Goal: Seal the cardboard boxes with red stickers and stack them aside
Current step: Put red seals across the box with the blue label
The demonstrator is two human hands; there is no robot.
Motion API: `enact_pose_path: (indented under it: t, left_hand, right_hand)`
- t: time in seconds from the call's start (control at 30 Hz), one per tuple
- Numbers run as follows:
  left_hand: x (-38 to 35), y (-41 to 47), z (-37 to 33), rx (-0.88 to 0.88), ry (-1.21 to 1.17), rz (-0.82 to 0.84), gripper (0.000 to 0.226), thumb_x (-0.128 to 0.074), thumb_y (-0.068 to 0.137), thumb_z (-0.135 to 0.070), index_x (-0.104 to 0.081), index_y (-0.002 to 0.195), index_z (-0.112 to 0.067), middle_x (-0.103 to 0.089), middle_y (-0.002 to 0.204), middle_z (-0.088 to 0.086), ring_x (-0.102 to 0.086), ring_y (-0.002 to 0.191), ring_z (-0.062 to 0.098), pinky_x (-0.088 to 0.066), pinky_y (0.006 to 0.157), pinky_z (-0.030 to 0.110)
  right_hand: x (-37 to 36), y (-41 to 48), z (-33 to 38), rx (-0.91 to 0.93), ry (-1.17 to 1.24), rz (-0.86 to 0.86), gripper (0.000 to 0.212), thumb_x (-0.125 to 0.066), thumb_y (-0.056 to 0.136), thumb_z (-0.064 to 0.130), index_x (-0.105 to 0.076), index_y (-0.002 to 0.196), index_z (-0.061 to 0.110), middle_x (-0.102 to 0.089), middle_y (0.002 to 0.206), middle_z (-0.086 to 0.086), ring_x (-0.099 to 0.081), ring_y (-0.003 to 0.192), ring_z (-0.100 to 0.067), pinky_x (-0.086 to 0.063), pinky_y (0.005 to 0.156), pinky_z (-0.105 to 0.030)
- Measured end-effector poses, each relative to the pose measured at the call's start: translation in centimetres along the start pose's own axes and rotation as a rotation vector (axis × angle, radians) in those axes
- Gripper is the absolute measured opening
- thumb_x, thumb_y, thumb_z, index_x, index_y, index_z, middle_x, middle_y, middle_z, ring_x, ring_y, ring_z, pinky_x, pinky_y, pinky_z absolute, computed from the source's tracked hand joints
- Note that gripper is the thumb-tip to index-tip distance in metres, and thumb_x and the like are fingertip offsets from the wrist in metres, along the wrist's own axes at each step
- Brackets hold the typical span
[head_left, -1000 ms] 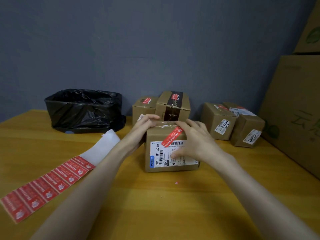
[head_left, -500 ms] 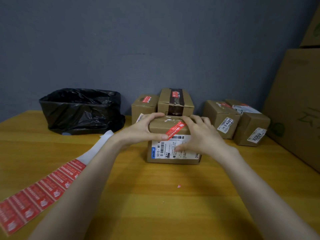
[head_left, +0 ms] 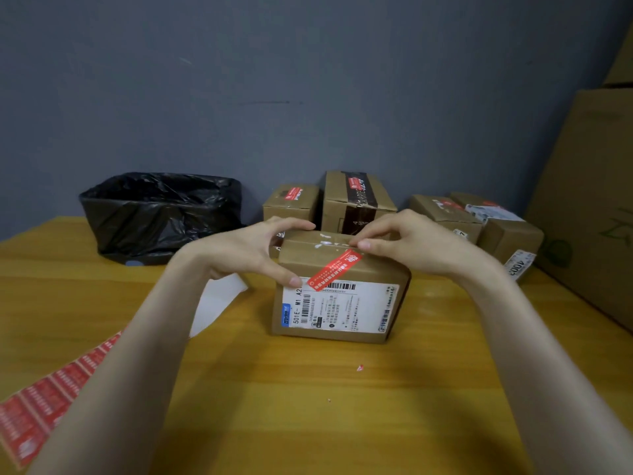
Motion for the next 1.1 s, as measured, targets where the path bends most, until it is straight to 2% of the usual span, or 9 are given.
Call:
enact_pose_path:
  t: [0.13, 0.2, 0.27, 0.33, 0.43, 0.57, 0.7, 1.0, 1.1]
  left_hand:
    - [-0.1, -0.6, 0.5, 0.052, 0.056, 0.068, 0.084, -0.083, 0.065, -0.022, -0.034, 0.127, -0.050, -0.035, 0.123, -0.019, -0.045, 0.111, 0.001, -0.050, 0.077, 0.013]
    - [-0.3, -1.0, 0.3, 0.069, 0.069, 0.109, 0.084, -0.084, 0.058, -0.047, -0.034, 0.126, -0.053, -0.034, 0.122, -0.023, -0.043, 0.112, -0.001, -0.048, 0.075, 0.012]
    - [-0.3, -0.9, -0.5, 0.056, 0.082, 0.086, 0.071, -0.068, 0.062, -0.068, -0.041, 0.126, -0.050, -0.032, 0.129, -0.026, -0.041, 0.116, -0.002, -0.043, 0.081, 0.013]
    - [-0.1, 0.0, -1.7, -0.003, 0.114, -0.031, 0.042, -0.049, 0.085, -0.052, -0.051, 0.124, -0.039, -0.027, 0.141, -0.020, -0.031, 0.124, -0.001, -0.033, 0.094, 0.016]
    - [-0.1, 1.3, -3.4, -0.098, 0.252, -0.191, 0.028, -0.047, 0.095, -0.030, -0.062, 0.120, -0.028, -0.034, 0.146, -0.011, -0.028, 0.127, -0.001, -0.026, 0.097, 0.020]
    - [-0.4, 2.0, -3.1, -0.094, 0.208, -0.218, 0.027, -0.058, 0.090, -0.029, -0.064, 0.116, -0.029, -0.054, 0.130, -0.011, -0.044, 0.118, -0.001, -0.034, 0.097, 0.021]
    - [-0.8, 2.0, -2.6, -0.048, 0.147, -0.181, 0.035, -0.060, 0.085, -0.039, -0.062, 0.119, -0.033, -0.063, 0.110, -0.015, -0.057, 0.098, -0.002, -0.045, 0.082, 0.016]
    - [-0.7, 1.7, -2.6, -0.028, 0.107, -0.218, 0.031, -0.061, 0.085, -0.036, -0.063, 0.115, -0.034, -0.064, 0.102, -0.016, -0.060, 0.091, -0.002, -0.044, 0.072, 0.013]
    - [-0.6, 1.7, -2.4, -0.016, 0.097, -0.222, 0.031, -0.061, 0.084, -0.037, -0.063, 0.115, -0.035, -0.065, 0.104, -0.014, -0.060, 0.092, 0.000, -0.046, 0.075, 0.016]
  right_hand:
    - [-0.6, 0.5, 0.7, 0.055, 0.007, -0.074, 0.018, -0.063, 0.087, 0.023, -0.071, 0.103, 0.025, -0.063, 0.101, 0.011, -0.055, 0.091, 0.000, -0.043, 0.076, -0.011]
    - [-0.7, 0.7, 0.7, 0.050, 0.034, -0.081, 0.017, -0.065, 0.086, 0.021, -0.071, 0.101, 0.024, -0.063, 0.097, 0.011, -0.056, 0.092, -0.001, -0.044, 0.076, -0.011]
    - [-0.9, 0.8, 0.5, 0.037, 0.067, -0.076, 0.015, -0.066, 0.085, 0.021, -0.072, 0.098, 0.025, -0.064, 0.095, 0.012, -0.057, 0.090, 0.000, -0.046, 0.074, -0.012]
    - [-1.0, 0.9, 0.3, 0.029, 0.095, -0.097, 0.012, -0.067, 0.084, 0.021, -0.072, 0.092, 0.027, -0.063, 0.088, 0.016, -0.057, 0.085, 0.003, -0.044, 0.069, -0.011]
    - [-1.0, 1.0, 0.2, 0.037, 0.140, -0.137, 0.010, -0.070, 0.081, 0.021, -0.072, 0.084, 0.030, -0.062, 0.081, 0.020, -0.058, 0.082, 0.004, -0.041, 0.066, -0.008]
    - [-1.2, 1.1, 0.4, 0.057, 0.183, -0.137, 0.013, -0.072, 0.079, 0.019, -0.071, 0.077, 0.032, -0.064, 0.077, 0.021, -0.059, 0.077, 0.007, -0.043, 0.060, -0.001]
    - [-1.2, 1.2, 0.4, 0.060, 0.219, -0.160, 0.014, -0.072, 0.079, 0.017, -0.071, 0.072, 0.029, -0.066, 0.076, 0.017, -0.061, 0.077, 0.003, -0.044, 0.061, -0.007]
    - [-1.7, 1.4, 0.2, 0.038, 0.274, -0.169, 0.016, -0.071, 0.080, 0.018, -0.067, 0.069, 0.028, -0.065, 0.076, 0.012, -0.060, 0.076, -0.001, -0.043, 0.065, -0.015]
    - [-1.7, 1.3, 0.3, 0.048, 0.264, -0.166, 0.016, -0.069, 0.082, 0.019, -0.066, 0.070, 0.028, -0.065, 0.079, 0.013, -0.059, 0.078, -0.001, -0.043, 0.067, -0.016]
Point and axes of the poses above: each hand's wrist, its own y-axis towards the middle knuckle, its own x-axis out of the back of the hand, z = x × y, the point moved 8 cm from there along y, towards the middle knuckle
